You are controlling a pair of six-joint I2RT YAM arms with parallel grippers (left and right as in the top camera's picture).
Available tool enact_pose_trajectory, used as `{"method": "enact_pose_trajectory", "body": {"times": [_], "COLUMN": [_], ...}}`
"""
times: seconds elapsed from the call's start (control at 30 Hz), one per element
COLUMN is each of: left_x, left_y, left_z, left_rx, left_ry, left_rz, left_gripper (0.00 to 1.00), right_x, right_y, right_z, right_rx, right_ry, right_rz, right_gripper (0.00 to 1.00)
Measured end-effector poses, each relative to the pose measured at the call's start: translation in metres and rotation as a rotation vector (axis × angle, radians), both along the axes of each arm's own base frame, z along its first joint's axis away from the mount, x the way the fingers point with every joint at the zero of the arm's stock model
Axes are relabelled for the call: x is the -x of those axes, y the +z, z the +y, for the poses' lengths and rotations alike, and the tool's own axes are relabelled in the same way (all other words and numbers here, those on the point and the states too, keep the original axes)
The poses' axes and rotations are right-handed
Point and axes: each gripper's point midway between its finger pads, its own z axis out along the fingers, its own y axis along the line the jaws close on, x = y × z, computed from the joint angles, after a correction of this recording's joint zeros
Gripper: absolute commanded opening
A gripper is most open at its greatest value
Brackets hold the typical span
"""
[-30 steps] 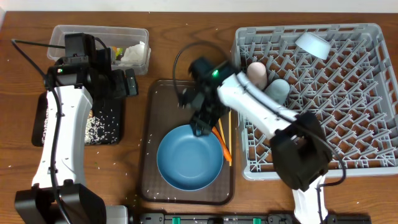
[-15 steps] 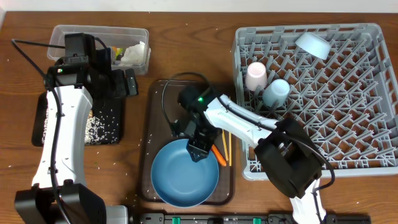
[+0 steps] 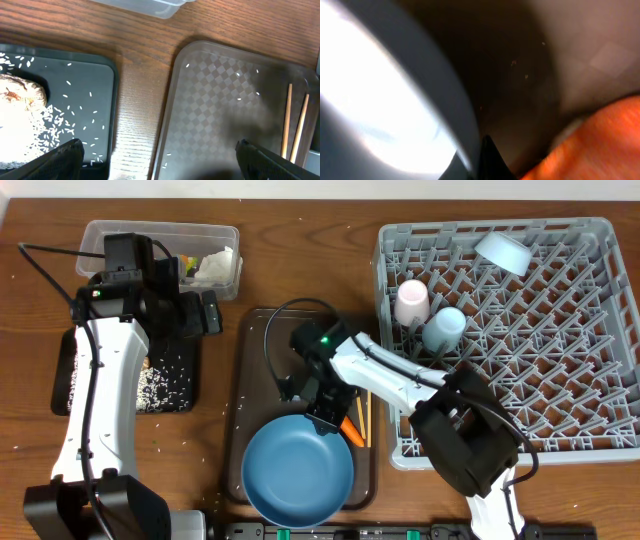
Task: Sort waste into correct bins and load items into the dishwasher rack
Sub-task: 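Lift the blue plate and carry it toward the rack, then lower the blue plate upright into the rack's right side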
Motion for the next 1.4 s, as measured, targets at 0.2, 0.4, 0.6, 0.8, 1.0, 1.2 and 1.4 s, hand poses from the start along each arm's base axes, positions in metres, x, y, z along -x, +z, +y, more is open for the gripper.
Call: {"method": "enact_pose_trajectory", "body": {"times": [0.2,0.4,0.6,0.8,1.0,1.2,1.4], "left_x": [0.0,0.0,0.0,0.0,0.0,0.0,0.0], "left_y": [0.0,0.0,0.0,0.0,0.0,0.0,0.0], "left_z": [0.0,0.0,0.0,0.0,0.0,0.0,0.0], "left_rx": [0.0,0.0,0.0,0.0,0.0,0.0,0.0], "left_ry": [0.0,0.0,0.0,0.0,0.0,0.0,0.0], "left_rz": [0.0,0.0,0.0,0.0,0.0,0.0,0.0], "left_gripper": [0.98,0.98,0.98,0.98,0.98,0.98,0.98], "right_x": [-0.056,-0.144,-0.207,-0.242,-0.251,-0.229,-0.204], "right_y": [0.032,0.103,0.173,0.207,0.241,0.287,0.318], "right_z": [0.0,-0.015,-0.075,-0.168,-0.279,-0.379,-0.432], "right_rx": [-0.08,-0.161,-0.067,0.146,0.36,0.612,0.875], "right_ry": [-0.111,-0.288,-0.543,-0.866,-1.24,-1.543,-1.639], "right_rz": [-0.07,-0.298,-0.585,-0.789,-0.953,-1.165,-1.338], "right_gripper": [0.01,0.01,0.01,0.01,0.01,0.01,0.01]}}
